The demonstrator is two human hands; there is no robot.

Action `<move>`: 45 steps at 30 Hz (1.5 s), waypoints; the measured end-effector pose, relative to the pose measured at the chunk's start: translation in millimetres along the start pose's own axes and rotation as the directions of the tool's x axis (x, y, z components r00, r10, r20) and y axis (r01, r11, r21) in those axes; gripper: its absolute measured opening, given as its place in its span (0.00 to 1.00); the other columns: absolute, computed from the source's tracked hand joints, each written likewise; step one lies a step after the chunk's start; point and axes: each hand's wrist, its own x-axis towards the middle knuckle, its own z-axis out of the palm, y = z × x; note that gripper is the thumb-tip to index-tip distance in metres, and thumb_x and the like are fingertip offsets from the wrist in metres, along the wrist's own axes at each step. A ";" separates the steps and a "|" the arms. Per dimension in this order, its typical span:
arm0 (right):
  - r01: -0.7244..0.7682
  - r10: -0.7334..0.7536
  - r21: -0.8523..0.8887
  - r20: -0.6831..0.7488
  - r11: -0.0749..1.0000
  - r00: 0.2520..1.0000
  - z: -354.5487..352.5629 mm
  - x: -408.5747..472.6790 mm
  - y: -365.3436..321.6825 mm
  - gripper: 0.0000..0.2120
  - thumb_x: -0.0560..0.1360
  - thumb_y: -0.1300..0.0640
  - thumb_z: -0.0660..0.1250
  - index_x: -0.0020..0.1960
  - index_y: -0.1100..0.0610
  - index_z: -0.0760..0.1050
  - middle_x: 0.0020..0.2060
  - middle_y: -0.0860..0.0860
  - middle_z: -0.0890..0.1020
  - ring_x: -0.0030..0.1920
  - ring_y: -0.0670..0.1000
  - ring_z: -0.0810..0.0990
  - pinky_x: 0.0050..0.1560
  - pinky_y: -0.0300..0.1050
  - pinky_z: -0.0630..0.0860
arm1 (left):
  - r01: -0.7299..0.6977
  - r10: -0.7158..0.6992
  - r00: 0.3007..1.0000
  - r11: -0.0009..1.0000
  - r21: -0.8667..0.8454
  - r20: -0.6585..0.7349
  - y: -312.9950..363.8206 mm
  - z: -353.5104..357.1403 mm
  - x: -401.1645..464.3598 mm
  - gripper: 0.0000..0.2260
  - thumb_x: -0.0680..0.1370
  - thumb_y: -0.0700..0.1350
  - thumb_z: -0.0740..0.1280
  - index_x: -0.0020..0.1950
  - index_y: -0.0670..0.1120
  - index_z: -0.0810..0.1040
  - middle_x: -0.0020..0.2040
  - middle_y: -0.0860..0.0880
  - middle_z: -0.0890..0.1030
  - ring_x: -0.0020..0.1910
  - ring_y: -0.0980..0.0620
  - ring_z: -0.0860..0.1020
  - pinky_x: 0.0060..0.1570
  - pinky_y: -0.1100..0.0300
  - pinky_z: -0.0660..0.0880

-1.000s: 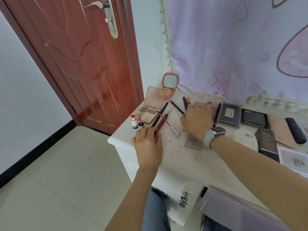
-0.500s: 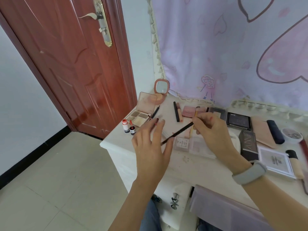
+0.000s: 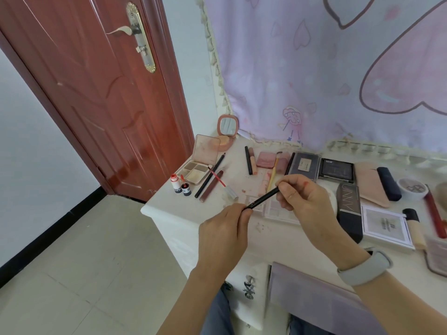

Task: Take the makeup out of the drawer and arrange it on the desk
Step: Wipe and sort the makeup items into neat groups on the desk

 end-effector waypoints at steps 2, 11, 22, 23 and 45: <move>-0.023 0.023 0.009 0.004 1.000 1.000 0.2 -2.0 2.9 0.10 0.76 0.67 0.60 0.42 0.55 0.75 0.25 0.47 0.78 0.27 0.41 0.72 0.30 0.31 0.70 | 0.025 -0.025 1.000 1.000 0.011 0.016 1.1 -1.5 -1.2 0.14 0.77 0.49 0.57 0.40 0.46 0.79 0.23 0.54 0.71 0.20 0.58 0.61 0.18 0.65 0.62; -0.042 0.042 -0.025 0.027 0.999 0.999 -3.5 -4.5 3.7 0.10 0.77 0.68 0.59 0.43 0.57 0.75 0.29 0.51 0.76 0.28 0.41 0.72 0.32 0.31 0.71 | 0.052 -0.047 0.993 0.997 -0.051 0.106 6.3 -7.0 -0.9 0.15 0.77 0.51 0.57 0.45 0.48 0.81 0.22 0.55 0.70 0.21 0.57 0.63 0.20 0.67 0.61; 0.012 0.006 -0.129 0.141 0.992 0.990 -6.9 -10.1 8.0 0.13 0.76 0.69 0.61 0.42 0.53 0.77 0.27 0.44 0.79 0.29 0.40 0.73 0.34 0.30 0.71 | 0.099 -0.075 0.979 0.987 -0.123 0.188 11.8 -2.3 -3.6 0.11 0.77 0.46 0.59 0.53 0.47 0.80 0.34 0.56 0.76 0.31 0.59 0.68 0.27 0.61 0.69; 0.013 0.007 -0.138 0.145 0.990 0.989 -7.1 -10.0 8.2 0.13 0.76 0.69 0.61 0.42 0.53 0.77 0.27 0.44 0.79 0.30 0.40 0.73 0.35 0.30 0.71 | 0.100 -0.075 0.979 0.987 -0.126 0.188 12.3 -2.6 -3.7 0.11 0.77 0.46 0.60 0.52 0.47 0.80 0.31 0.57 0.73 0.29 0.58 0.67 0.26 0.62 0.68; -0.090 0.017 -0.409 -0.178 0.908 0.984 -35.9 103.8 -6.4 0.08 0.72 0.67 0.63 0.41 0.54 0.73 0.36 0.55 0.81 0.36 0.52 0.78 0.41 0.44 0.75 | 0.715 -0.577 0.692 0.630 -0.304 0.434 -28.5 42.8 132.1 0.15 0.77 0.33 0.59 0.62 0.40 0.73 0.46 0.43 0.80 0.37 0.50 0.80 0.47 0.54 0.79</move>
